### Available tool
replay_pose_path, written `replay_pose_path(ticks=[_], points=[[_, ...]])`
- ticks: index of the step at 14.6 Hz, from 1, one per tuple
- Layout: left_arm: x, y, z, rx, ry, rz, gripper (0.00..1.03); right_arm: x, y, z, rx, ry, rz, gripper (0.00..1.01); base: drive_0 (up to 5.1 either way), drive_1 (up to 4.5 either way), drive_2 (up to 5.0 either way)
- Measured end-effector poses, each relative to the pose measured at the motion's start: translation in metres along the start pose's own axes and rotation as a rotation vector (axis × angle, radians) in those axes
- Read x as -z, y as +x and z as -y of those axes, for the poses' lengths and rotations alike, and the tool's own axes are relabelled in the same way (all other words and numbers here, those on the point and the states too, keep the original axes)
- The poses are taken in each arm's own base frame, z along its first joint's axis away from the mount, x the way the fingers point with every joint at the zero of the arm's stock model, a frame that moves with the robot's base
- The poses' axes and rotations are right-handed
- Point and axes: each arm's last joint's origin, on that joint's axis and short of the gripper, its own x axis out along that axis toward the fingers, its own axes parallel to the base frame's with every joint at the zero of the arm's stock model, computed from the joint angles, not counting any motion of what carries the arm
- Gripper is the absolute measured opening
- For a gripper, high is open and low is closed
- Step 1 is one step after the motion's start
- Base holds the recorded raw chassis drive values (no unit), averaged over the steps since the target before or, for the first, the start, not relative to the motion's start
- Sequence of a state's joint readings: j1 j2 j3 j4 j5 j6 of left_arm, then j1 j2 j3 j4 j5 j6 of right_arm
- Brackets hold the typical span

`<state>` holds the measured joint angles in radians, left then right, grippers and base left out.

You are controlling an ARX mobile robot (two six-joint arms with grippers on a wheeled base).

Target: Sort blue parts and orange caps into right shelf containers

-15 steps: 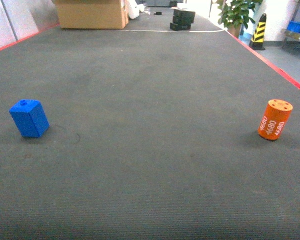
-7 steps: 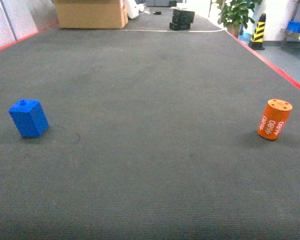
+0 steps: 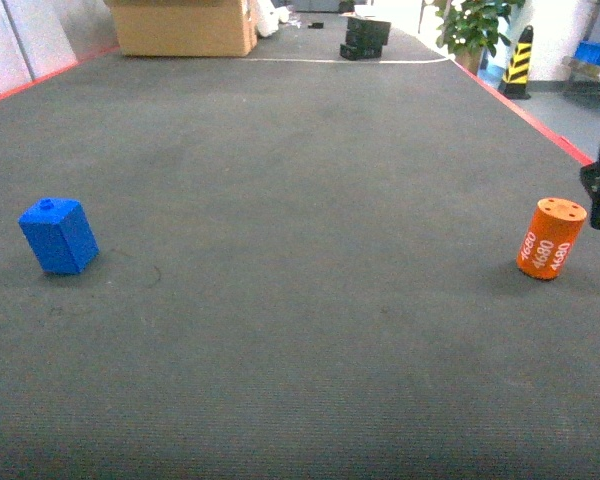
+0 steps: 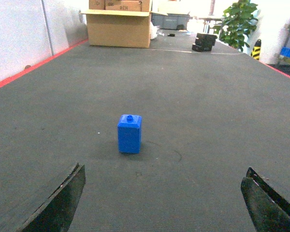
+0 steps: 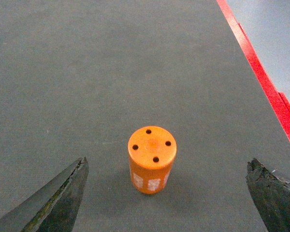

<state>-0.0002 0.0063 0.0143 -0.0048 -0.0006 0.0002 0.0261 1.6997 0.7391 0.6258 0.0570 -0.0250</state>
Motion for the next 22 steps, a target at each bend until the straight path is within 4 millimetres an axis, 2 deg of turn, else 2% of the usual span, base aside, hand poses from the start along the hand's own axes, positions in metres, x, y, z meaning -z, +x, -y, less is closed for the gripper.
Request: replay_pose_path(ticks=[2, 4, 8, 9, 10, 11, 12, 14, 17, 18, 19, 20, 22], points=[[0.000, 0.000, 0.000, 0.000, 0.000, 0.000, 0.98, -0.003, 0.038, -0.002, 0.017, -0.008, -0.034, 0.98, 0.0, 0.00, 0.0], [0.000, 0.000, 0.000, 0.000, 0.000, 0.000, 0.98, 0.000, 0.066, -0.004, 0.031, -0.018, -0.080, 0.98, 0.0, 0.00, 0.0], [0.000, 0.000, 0.000, 0.000, 0.000, 0.000, 0.98, 0.021, 0.106, -0.009, 0.038, -0.036, -0.159, 0.98, 0.0, 0.00, 0.0], [0.000, 0.000, 0.000, 0.000, 0.000, 0.000, 0.98, 0.029, 0.112, -0.012, 0.044, -0.043, -0.182, 0.94, 0.0, 0.00, 0.0], [0.000, 0.000, 0.000, 0.000, 0.000, 0.000, 0.98, 0.037, 0.116, -0.017, 0.039, -0.050, -0.202, 0.73, 0.0, 0.00, 0.0], [0.000, 0.000, 0.000, 0.000, 0.000, 0.000, 0.98, 0.035, 0.115, -0.018, 0.038, -0.050, -0.182, 0.60, 0.0, 0.00, 0.0], [0.000, 0.000, 0.000, 0.000, 0.000, 0.000, 0.98, 0.034, 0.108, -0.019, 0.039, -0.048, -0.155, 0.47, 0.0, 0.00, 0.0], [0.000, 0.000, 0.000, 0.000, 0.000, 0.000, 0.98, 0.034, 0.076, -0.015, 0.046, -0.050, -0.095, 0.44, 0.0, 0.00, 0.0], [0.000, 0.000, 0.000, 0.000, 0.000, 0.000, 0.98, 0.018, -0.007, -0.001, 0.061, -0.057, 0.048, 0.44, 0.0, 0.00, 0.0], [0.000, 0.000, 0.000, 0.000, 0.000, 0.000, 0.98, 0.024, -0.048, 0.010, 0.073, -0.048, 0.031, 0.44, 0.0, 0.00, 0.0], [0.000, 0.000, 0.000, 0.000, 0.000, 0.000, 0.98, 0.038, -0.079, 0.017, 0.092, -0.038, 0.008, 0.44, 0.0, 0.00, 0.0], [0.000, 0.000, 0.000, 0.000, 0.000, 0.000, 0.98, 0.043, -0.093, 0.019, 0.107, -0.037, 0.021, 0.44, 0.0, 0.00, 0.0], [0.004, 0.005, 0.001, -0.180, -0.046, -0.076, 0.98, 0.038, -0.093, 0.018, 0.102, -0.042, 0.046, 0.44, 0.0, 0.00, 0.0]])
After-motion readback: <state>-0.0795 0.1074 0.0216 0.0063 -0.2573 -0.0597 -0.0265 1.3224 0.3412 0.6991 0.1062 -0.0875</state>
